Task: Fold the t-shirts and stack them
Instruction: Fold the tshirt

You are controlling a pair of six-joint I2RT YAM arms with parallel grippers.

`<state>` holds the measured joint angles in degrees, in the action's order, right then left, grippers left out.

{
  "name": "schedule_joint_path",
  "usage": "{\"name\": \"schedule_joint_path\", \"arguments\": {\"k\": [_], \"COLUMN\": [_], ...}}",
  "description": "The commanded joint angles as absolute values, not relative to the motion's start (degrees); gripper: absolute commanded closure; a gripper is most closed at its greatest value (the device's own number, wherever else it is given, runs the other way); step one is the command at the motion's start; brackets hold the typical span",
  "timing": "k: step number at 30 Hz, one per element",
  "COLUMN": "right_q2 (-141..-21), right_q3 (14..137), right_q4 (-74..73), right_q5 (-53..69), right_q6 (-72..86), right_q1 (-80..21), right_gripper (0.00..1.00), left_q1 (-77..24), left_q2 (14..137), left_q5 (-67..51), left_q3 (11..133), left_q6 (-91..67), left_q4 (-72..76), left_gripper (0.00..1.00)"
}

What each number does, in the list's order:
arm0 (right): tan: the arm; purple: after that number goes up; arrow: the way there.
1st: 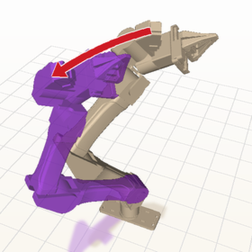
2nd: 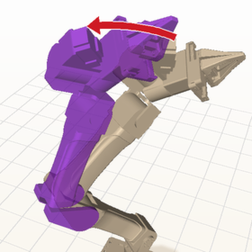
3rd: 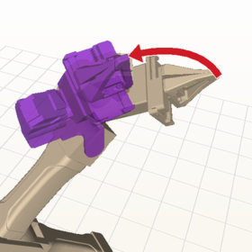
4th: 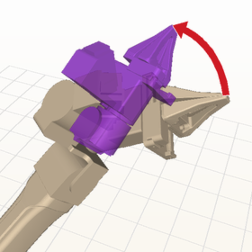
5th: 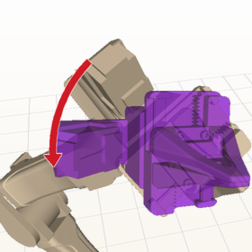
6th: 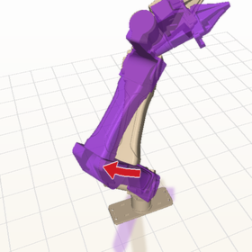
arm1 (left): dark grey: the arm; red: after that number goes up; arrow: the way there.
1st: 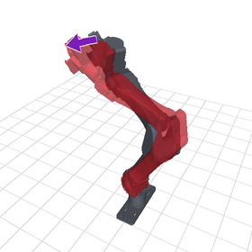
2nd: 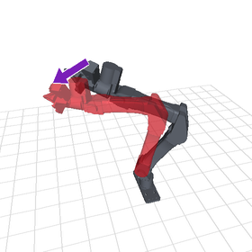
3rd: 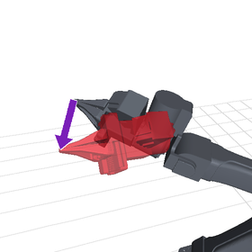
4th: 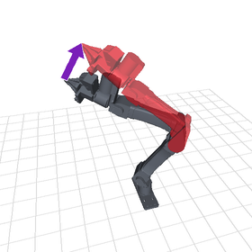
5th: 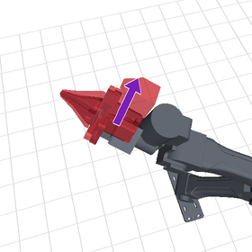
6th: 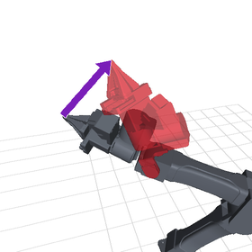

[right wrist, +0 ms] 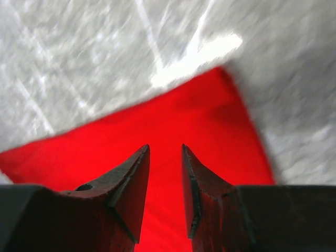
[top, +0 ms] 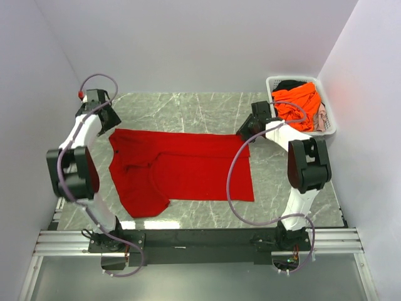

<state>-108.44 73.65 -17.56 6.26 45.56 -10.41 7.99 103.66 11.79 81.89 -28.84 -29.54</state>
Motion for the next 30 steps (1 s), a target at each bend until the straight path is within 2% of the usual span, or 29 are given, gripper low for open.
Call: {"name": "schedule_joint_path", "arguments": {"k": [1,8,12,23,30], "right_q2": [-104.50,-105.47,-109.06,-122.77,-129.37], "right_q3": [69.54,66.71,68.63,85.42,99.29], "right_q4": [-15.38,-15.47,-15.90,-24.69,-29.18], "right_q5": [7.82,5.63,5.45,1.58,1.32], "right_q6": [48.60,52.02,53.17,51.51,47.21], "right_q1": [-12.91,-17.75,-18.46,-16.53,-11.78], "right_gripper": [0.62,0.63,0.59,0.58,0.58], "left_q1": [3.89,-4.22,-4.57,-4.57,-4.57], "left_q2": [96.95,94.04,97.99,114.68,117.43], "left_q5": [11.69,8.97,7.30,2.91,0.53], "left_q3": [75.25,64.35,62.14,76.79,84.29], "left_q6": [-31.46,-33.13,-34.89,-37.44,-38.23], "left_q4": [-29.63,-25.50,-23.03,-24.52,-26.80], "left_gripper": [0.34,0.39,0.40,0.41,0.33]}}
